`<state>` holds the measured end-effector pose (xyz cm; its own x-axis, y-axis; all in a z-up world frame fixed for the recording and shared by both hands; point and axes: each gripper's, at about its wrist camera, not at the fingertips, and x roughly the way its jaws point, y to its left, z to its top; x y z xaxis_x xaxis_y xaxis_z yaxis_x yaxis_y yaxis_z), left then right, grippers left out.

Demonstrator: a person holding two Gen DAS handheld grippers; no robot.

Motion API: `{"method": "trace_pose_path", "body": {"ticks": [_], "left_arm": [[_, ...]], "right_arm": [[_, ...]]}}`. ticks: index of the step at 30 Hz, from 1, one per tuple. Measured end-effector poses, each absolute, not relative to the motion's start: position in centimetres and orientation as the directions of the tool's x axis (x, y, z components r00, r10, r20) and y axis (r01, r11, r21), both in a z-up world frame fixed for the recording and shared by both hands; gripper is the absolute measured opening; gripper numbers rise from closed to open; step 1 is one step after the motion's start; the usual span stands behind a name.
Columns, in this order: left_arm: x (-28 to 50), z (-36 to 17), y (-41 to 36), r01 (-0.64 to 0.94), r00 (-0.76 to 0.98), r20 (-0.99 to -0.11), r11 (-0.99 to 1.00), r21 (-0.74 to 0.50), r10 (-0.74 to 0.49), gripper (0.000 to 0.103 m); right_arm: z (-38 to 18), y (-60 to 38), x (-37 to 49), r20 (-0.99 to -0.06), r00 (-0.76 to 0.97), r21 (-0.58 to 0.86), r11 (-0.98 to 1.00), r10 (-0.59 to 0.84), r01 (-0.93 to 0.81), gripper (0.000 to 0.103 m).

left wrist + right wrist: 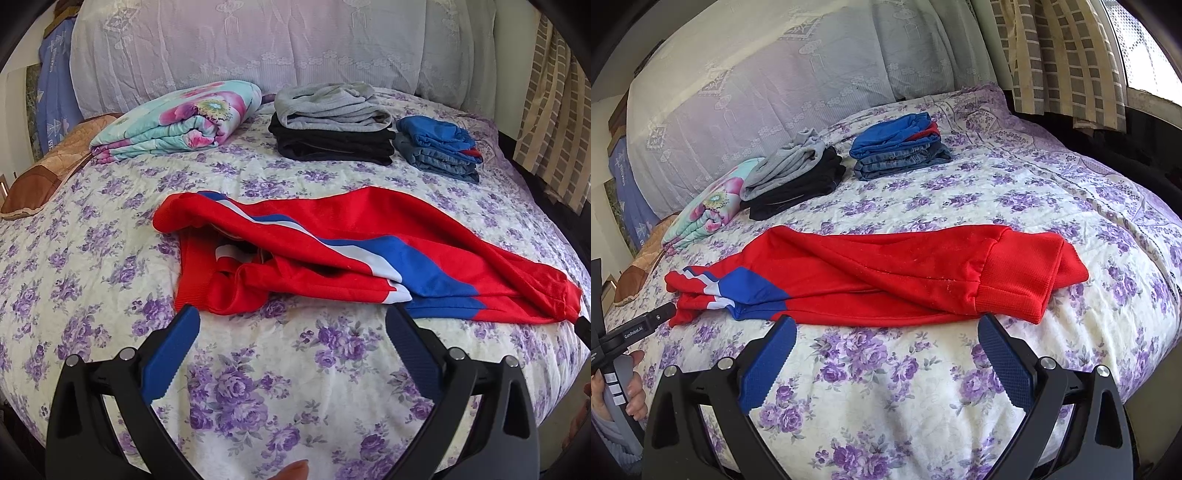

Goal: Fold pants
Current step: 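Move both tools toward the red striped pants on the bed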

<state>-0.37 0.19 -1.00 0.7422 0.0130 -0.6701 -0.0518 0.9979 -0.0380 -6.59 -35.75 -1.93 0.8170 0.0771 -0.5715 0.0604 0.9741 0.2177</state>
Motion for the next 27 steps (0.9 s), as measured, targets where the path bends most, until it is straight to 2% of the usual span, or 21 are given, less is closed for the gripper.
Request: {"method": "trace_pose_path", "body": {"ticks": [19,27], "left_arm": [[-0.21,-0.78,0.07,-0.074,0.745,-0.665,0.997,0.006,0.059,0.098],[-0.16,-1.03,0.52,-0.071,0.736,-0.676,0.997,-0.026,0.035,0.098]], "right_arm": [[-1.97,-35.79,-6.55,-0.571,0.817,0.229,0.971,0.082,0.062,0.099],[-1.97,-35.97,-6.56,-0.574,0.815,0.231,0.971,0.083,0.063,0.099]]}}
